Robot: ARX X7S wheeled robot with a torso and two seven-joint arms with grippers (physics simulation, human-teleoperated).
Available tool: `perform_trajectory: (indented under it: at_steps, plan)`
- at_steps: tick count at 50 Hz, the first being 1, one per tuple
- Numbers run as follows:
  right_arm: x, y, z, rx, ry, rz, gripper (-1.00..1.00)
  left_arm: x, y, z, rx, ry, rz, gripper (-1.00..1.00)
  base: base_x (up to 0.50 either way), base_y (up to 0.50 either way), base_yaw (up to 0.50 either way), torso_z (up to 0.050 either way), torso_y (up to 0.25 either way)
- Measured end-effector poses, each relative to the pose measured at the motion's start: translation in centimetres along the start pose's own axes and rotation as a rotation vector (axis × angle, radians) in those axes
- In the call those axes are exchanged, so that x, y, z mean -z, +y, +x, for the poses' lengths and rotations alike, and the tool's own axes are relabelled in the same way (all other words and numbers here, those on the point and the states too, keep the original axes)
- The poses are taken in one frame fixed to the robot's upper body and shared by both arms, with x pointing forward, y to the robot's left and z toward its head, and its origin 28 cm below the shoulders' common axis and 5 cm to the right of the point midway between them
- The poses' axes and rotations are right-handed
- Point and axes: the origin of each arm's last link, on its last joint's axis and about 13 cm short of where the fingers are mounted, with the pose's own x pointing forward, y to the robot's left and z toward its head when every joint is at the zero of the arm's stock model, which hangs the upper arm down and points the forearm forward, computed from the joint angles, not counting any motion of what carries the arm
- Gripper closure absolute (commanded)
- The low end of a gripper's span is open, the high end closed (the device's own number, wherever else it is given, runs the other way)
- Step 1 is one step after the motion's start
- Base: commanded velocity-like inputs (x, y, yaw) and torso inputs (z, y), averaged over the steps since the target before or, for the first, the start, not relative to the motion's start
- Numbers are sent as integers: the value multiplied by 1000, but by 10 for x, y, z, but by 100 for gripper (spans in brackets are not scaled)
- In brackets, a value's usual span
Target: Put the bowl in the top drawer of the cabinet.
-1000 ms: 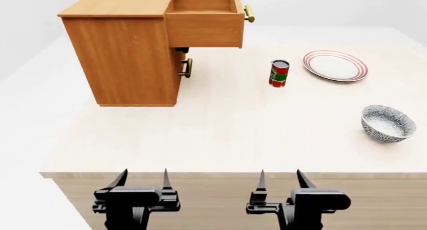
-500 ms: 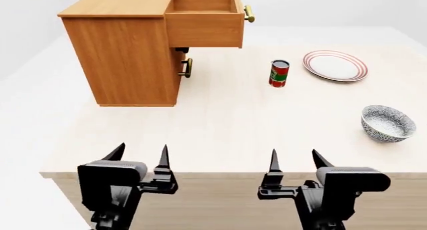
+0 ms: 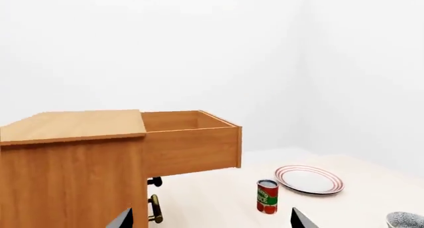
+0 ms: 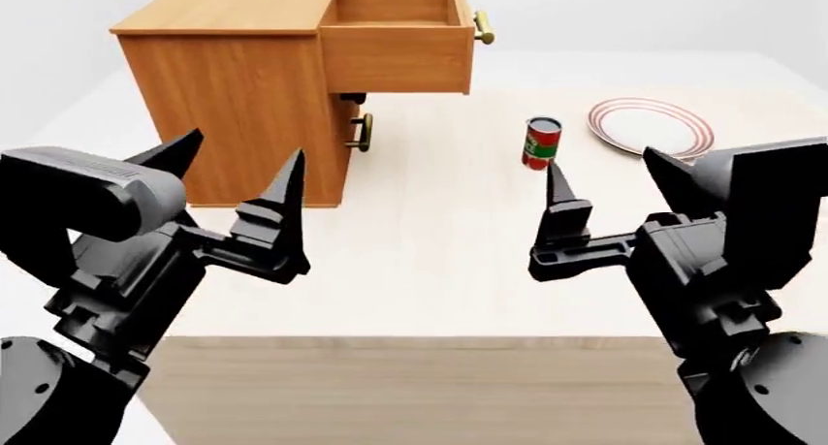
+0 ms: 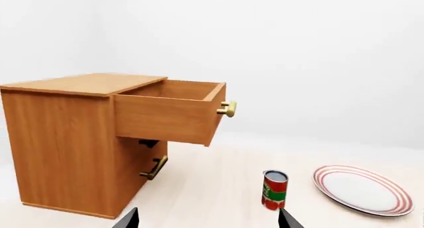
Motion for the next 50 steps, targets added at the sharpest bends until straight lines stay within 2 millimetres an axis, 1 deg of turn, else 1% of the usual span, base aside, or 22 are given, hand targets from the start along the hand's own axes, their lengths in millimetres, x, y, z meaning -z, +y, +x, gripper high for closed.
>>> perform_trajectory:
  at_steps: [12, 22, 29, 38, 50]
  plan:
    - [-54, -13, 1, -43, -51, -132, -100, -41, 4, 3, 67, -36, 87, -100, 107, 0, 0, 0, 0]
    - [-87, -24, -4, -47, -89, -196, -100, -71, 7, 3, 96, -76, 143, -100, 150, 0, 0, 0, 0]
    - [-108, -30, -6, -41, -110, -222, -100, -88, 10, 7, 103, -99, 172, -100, 198, 0, 0, 0, 0]
    - [-129, -35, -6, -33, -138, -242, -100, -102, 12, 8, 108, -122, 197, -100, 248, 0, 0, 0, 0]
    - [-146, -36, -4, -33, -160, -266, -100, -117, 12, 9, 115, -148, 224, -100, 256, 0, 0, 0, 0]
